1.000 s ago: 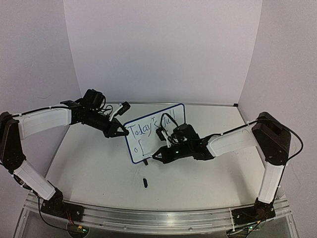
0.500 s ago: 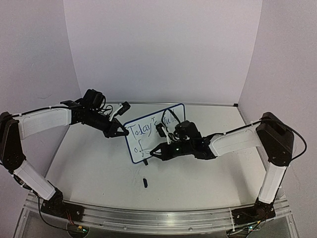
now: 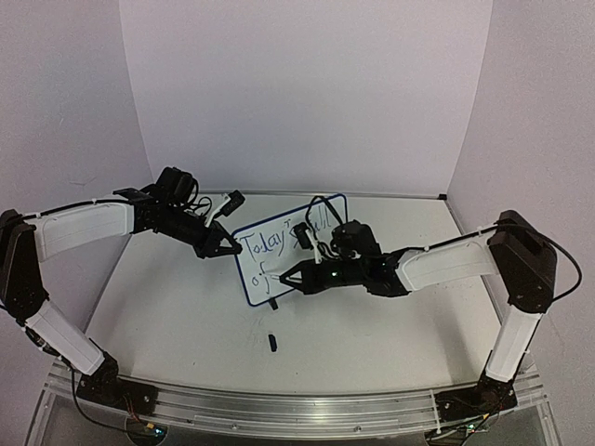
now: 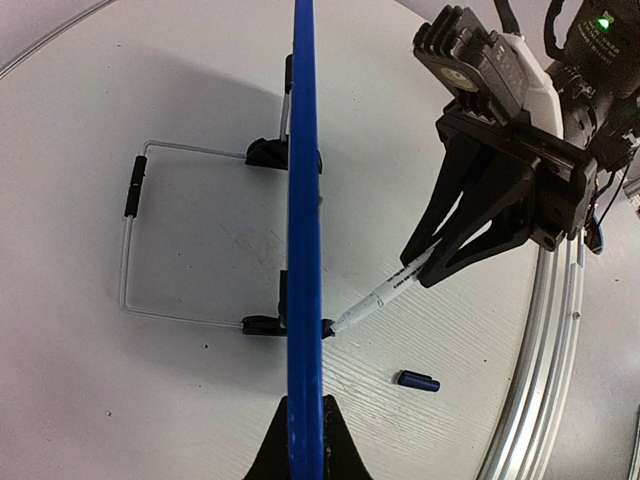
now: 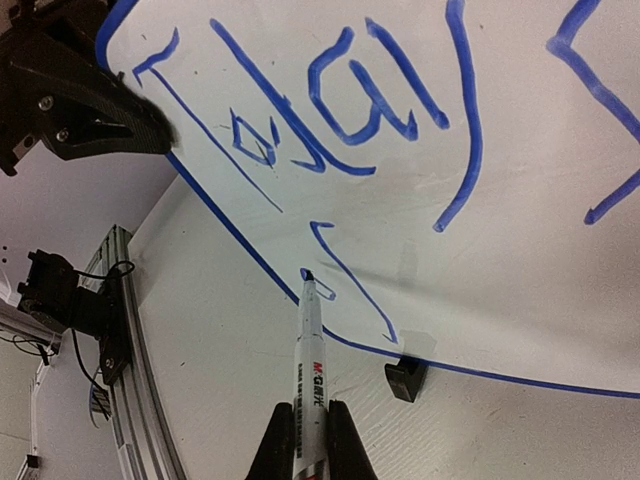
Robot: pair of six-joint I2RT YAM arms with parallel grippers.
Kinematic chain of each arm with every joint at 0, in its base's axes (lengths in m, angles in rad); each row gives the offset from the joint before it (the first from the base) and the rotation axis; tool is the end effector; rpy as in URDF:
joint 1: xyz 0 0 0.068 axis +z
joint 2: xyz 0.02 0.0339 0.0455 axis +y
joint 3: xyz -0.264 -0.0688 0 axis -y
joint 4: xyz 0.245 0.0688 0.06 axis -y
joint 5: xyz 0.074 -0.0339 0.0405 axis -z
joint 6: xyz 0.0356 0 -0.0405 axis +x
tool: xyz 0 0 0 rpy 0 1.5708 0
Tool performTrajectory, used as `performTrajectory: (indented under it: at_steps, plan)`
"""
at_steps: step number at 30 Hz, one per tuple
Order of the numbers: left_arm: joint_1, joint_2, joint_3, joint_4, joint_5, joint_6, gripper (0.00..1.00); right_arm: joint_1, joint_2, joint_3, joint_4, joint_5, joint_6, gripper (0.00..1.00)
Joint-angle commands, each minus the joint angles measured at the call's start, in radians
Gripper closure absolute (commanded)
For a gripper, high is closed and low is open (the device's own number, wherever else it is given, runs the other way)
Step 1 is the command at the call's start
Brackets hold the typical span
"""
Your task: Write a sentence on the whiteboard
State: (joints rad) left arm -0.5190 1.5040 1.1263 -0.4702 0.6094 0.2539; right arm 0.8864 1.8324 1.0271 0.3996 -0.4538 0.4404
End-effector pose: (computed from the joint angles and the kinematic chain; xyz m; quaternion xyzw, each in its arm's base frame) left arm 0.2682 -0.1767 0.2649 0.4346 0.7865 -0.3227 0.2973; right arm 0.2400 0.3188 0.1916 -0.3006 0.7661 0.4781 0.3067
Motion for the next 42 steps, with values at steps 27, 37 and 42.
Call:
performTrajectory:
  at_steps: [27, 37, 42]
  plan:
    - [-0.017, 0.029, 0.011, -0.067, -0.019, 0.011, 1.0, 0.002, 0.008, 0.014, -0.033, 0.111, -0.004, 1.0]
    - [-0.018, 0.026, 0.011, -0.067, -0.02, 0.011, 1.0, 0.003, -0.028, -0.012, -0.033, 0.146, -0.005, 1.0]
    - [-0.018, 0.026, 0.01, -0.068, -0.021, 0.012, 1.0, 0.003, -0.037, -0.021, -0.033, 0.157, -0.005, 1.0]
